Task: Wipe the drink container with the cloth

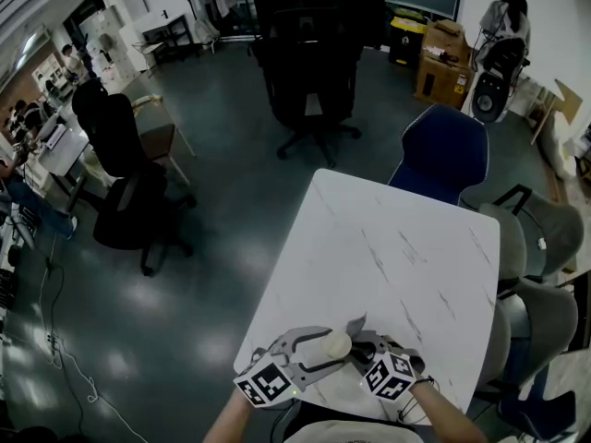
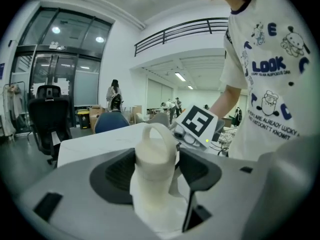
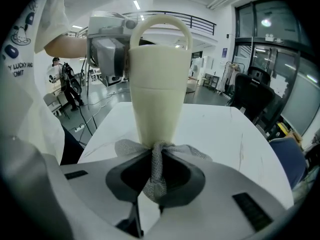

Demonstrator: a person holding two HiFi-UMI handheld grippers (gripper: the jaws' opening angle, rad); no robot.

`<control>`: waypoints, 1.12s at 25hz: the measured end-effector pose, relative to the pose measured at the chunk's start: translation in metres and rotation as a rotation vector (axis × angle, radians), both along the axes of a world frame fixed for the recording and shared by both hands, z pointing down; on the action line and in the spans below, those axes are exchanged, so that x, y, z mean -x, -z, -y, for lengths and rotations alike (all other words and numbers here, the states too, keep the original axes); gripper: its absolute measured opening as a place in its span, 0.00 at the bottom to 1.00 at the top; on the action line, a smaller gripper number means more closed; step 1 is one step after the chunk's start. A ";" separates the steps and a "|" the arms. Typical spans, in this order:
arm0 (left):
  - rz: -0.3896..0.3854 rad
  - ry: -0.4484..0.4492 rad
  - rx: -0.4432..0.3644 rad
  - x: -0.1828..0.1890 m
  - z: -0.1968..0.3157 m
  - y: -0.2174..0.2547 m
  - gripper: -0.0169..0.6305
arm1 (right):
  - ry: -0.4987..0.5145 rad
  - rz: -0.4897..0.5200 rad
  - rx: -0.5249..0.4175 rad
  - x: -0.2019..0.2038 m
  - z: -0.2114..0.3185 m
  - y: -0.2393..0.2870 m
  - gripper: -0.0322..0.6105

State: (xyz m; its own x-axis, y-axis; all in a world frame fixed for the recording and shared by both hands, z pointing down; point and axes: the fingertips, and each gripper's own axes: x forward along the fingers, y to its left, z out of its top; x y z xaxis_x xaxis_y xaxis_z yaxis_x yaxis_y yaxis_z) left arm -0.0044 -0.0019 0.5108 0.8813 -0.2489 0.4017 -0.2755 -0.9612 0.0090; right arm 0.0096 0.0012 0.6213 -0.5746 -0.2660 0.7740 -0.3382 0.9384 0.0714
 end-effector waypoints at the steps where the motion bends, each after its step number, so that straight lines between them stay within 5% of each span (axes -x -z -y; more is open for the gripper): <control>1: -0.010 0.028 0.000 0.000 0.000 0.000 0.42 | 0.000 -0.003 0.000 0.000 0.000 -0.002 0.14; 16: -0.008 0.511 0.010 0.012 0.007 -0.005 0.47 | -0.007 -0.013 0.001 0.001 -0.002 -0.005 0.14; 28: -0.027 0.639 -0.018 0.003 0.012 0.004 0.46 | -0.012 -0.014 -0.001 0.001 -0.003 -0.006 0.14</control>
